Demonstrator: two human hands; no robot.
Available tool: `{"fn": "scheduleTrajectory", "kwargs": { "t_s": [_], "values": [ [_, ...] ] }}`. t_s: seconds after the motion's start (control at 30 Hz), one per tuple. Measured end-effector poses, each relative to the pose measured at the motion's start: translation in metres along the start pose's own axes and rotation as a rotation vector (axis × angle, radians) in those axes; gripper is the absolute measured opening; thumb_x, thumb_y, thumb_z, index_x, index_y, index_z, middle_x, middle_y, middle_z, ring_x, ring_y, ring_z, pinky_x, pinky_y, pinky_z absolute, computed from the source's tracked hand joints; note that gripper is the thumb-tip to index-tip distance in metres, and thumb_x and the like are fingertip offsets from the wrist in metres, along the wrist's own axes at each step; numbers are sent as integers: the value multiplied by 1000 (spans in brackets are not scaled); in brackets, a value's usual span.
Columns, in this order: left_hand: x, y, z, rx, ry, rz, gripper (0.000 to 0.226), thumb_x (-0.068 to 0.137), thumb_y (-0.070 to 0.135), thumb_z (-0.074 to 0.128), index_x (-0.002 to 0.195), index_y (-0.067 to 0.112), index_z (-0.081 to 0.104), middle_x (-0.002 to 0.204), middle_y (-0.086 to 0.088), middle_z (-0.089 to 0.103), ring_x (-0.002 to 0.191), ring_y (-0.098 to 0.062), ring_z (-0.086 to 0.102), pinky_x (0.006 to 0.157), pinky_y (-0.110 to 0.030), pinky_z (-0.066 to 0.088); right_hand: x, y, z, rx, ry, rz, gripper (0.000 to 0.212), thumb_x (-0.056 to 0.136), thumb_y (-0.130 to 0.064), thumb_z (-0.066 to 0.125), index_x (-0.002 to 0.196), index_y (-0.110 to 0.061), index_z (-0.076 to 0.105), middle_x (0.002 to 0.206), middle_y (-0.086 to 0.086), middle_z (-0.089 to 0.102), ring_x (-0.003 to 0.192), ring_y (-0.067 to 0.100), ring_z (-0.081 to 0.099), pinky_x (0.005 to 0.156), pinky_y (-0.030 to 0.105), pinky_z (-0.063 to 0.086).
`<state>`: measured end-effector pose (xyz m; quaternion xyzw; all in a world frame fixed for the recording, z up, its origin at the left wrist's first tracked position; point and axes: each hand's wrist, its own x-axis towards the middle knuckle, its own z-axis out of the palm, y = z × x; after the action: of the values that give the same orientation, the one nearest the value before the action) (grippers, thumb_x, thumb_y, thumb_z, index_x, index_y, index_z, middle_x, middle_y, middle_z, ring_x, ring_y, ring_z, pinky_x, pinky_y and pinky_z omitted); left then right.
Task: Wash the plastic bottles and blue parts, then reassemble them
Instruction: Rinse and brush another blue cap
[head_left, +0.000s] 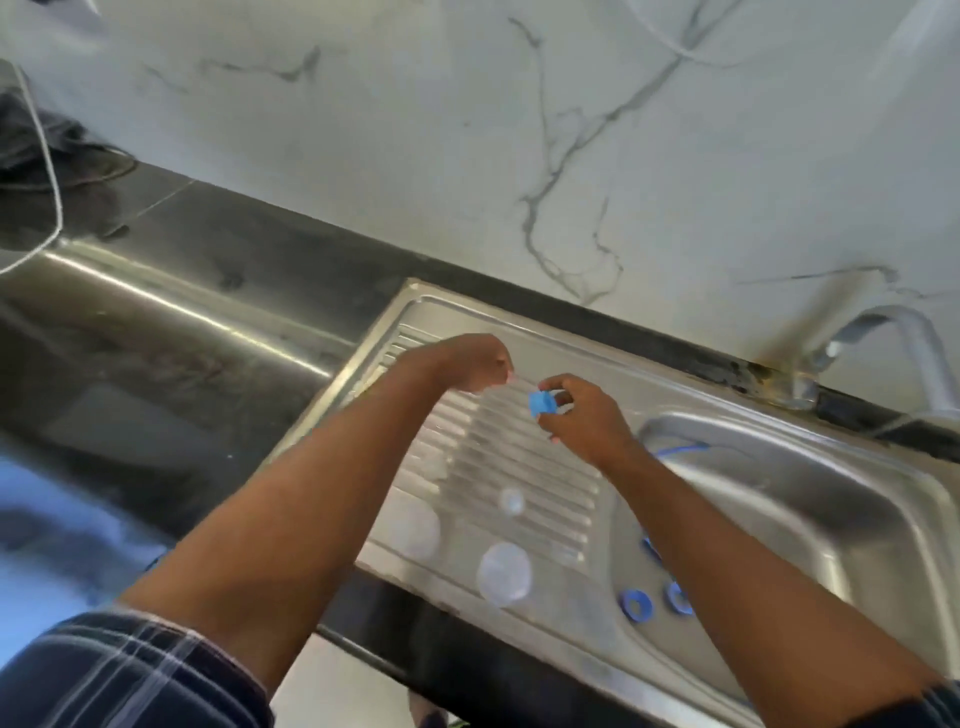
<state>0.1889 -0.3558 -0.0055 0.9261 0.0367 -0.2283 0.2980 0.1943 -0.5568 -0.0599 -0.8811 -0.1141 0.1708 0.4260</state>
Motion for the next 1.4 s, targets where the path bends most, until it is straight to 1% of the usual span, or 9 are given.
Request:
{"fn": "scheduleTrajectory", "kwargs": {
  "t_s": [0.1, 0.3, 0.53, 0.63, 0.83, 1.03, 1.13, 1.27, 1.4],
  "values": [
    [-4, -53, -24, 26, 20, -41, 28, 95, 7, 49, 111, 4, 73, 105, -17, 74, 84, -33, 73, 82, -41, 61, 26, -40, 50, -177, -93, -102, 47, 78, -16, 80, 122, -15, 63, 106, 1, 66, 95, 20, 63, 84, 26, 46],
    [-5, -131, -35, 118, 93, -116, 29, 102, 17, 50, 119, 11, 72, 122, -9, 71, 104, -30, 68, 82, -27, 47, 67, -75, 133, -526, -296, -268, 46, 83, -13, 67, 129, -19, 61, 124, 8, 59, 113, 30, 59, 90, 35, 48],
    [-6, -167, -31, 125, 170, -195, 30, 98, 19, 48, 117, 23, 71, 121, -3, 71, 108, -26, 65, 94, -42, 54, 79, -77, 166, -744, -323, -333, 52, 89, -14, 64, 138, -27, 51, 129, 0, 55, 111, 28, 59, 74, 36, 51],
    [-6, -164, -29, 127, 189, -200, 27, 98, 21, 50, 115, 23, 71, 116, -2, 72, 105, -27, 66, 92, -42, 54, 76, -73, 161, -697, -299, -331, 58, 89, -15, 66, 142, -30, 48, 136, -3, 51, 114, 27, 58, 78, 38, 53],
    [15, -87, -12, 58, 187, -35, 19, 94, 19, 61, 101, 12, 77, 100, -3, 74, 86, -26, 70, 82, -32, 56, 54, -31, 81, -489, -154, -236, 38, 91, -27, 68, 129, -26, 62, 128, -1, 63, 115, 19, 59, 97, 32, 47],
    [43, 43, 43, -21, -58, 192, 21, 96, 23, 61, 109, 13, 74, 100, -4, 74, 80, -23, 73, 66, -26, 55, -4, 75, -51, -376, -64, 85, 18, 87, -17, 69, 104, -19, 75, 106, 1, 75, 80, 10, 66, 84, 22, 51],
    [56, 100, 88, -45, -183, 269, 21, 98, 20, 61, 108, 7, 73, 101, -13, 74, 77, -27, 73, 51, -19, 50, -47, 140, -106, -323, -57, 263, 14, 86, -12, 67, 95, -19, 74, 98, 5, 75, 51, -1, 61, 57, 10, 48],
    [62, 152, 158, -35, -306, 264, 19, 98, 19, 60, 108, 7, 71, 101, -15, 73, 73, -23, 68, 54, -23, 50, -91, 219, -142, -370, -83, 392, 20, 83, -7, 65, 94, -18, 77, 98, 0, 75, 69, 9, 64, 52, 6, 44],
    [64, 171, 217, 3, -332, 168, 17, 95, 15, 57, 102, 11, 73, 94, -9, 75, 77, -26, 72, 55, -21, 49, -106, 269, -127, -477, -249, 336, 12, 82, -14, 65, 90, -17, 74, 102, 6, 74, 94, 25, 68, 78, 29, 51]
  ]
}}
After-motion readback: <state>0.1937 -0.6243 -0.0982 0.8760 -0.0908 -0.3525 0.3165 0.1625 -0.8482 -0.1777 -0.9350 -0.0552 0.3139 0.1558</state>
